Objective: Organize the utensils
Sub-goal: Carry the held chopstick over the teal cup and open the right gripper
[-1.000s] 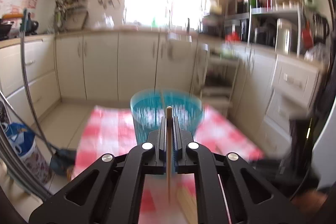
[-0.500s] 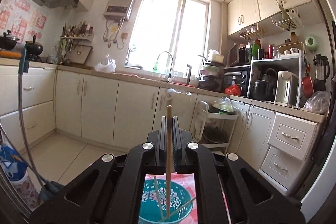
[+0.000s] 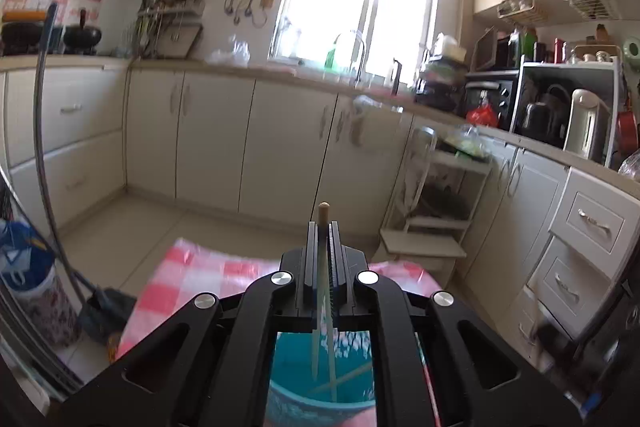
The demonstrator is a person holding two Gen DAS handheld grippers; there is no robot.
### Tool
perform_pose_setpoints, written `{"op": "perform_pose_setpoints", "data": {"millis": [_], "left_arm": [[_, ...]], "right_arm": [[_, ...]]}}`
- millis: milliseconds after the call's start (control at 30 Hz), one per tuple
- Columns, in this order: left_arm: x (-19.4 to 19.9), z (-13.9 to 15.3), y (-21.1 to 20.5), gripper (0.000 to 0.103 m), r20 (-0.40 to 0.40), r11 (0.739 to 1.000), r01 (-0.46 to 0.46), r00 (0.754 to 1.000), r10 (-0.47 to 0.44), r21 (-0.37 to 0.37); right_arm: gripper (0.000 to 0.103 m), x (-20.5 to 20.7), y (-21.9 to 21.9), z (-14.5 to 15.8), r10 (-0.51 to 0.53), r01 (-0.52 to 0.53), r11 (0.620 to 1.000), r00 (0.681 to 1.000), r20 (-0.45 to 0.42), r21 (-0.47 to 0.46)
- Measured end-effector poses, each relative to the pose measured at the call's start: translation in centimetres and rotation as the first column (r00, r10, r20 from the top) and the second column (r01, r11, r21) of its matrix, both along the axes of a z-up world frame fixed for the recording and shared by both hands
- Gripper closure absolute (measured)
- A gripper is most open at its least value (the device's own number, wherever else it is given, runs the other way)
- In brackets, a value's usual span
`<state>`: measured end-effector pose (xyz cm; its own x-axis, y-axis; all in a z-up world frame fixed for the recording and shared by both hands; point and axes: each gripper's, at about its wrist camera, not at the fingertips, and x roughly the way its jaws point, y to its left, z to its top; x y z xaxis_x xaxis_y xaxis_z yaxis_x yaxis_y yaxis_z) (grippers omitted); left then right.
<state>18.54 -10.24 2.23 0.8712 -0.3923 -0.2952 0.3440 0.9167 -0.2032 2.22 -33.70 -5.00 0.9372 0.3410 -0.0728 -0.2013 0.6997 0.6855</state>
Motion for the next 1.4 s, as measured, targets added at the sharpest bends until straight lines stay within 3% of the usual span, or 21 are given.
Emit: {"op": "perform_pose_setpoints", "data": {"millis": [133, 267, 433, 567, 800, 1067, 1200, 1400], "left_arm": [[-1.1, -0.8, 0.5, 0.099, -0.011, 1.0, -0.009, 1.0, 0.009, 0.001], [-2.0, -0.4, 1.4, 0.098, -0.009, 1.0, -0.022, 1.0, 0.022, 0.01], [-2.8, 0.6, 2.9, 0.098, -0.014, 0.999, -0.034, 0.999, 0.034, 0.01], [-3.2, 0.8, 3.4, 0.098, -0.011, 0.999, -0.038, 0.999, 0.038, 0.016], [-2.9, -0.1, 3.2, 0.097, -0.035, 0.999, -0.045, 0.998, 0.046, 0.03], [-3.0, -1.0, 2.4, 0.096, -0.054, 0.999, -0.04, 0.998, 0.042, 0.032], [-3.1, -1.5, 2.2, 0.095, -0.068, 0.999, -0.037, 0.997, 0.039, 0.026], [-3.0, -1.8, 2.5, 0.095, -0.077, 0.999, -0.039, 0.996, 0.04, 0.02]], "right_arm": [[0.097, 2.1, -1.8, 0.3, -0.029, 0.008, 0.977, 0.995, 0.098, 0.212], [0.097, 4.7, -3.4, -0.1, -0.072, -0.002, 0.905, 0.985, 0.158, 0.424], [0.097, 7.0, -3.8, 0.3, -0.138, 0.0, 0.844, 0.966, 0.217, 0.536], [0.097, 8.7, -2.8, 1.3, -0.166, 0.033, 0.873, 0.958, 0.232, 0.487], [0.096, 10.5, -0.3, 1.3, -0.175, 0.113, 0.952, 0.963, 0.204, 0.283], [0.096, 10.3, 1.7, 0.5, -0.085, 0.066, 0.992, 0.98, 0.18, 0.108], [0.096, 10.1, 1.4, -0.6, -0.045, 0.03, 0.995, 0.988, 0.149, 0.1], [0.096, 10.1, 0.2, -1.9, -0.002, -0.023, 0.984, 0.991, 0.137, 0.179]]}}
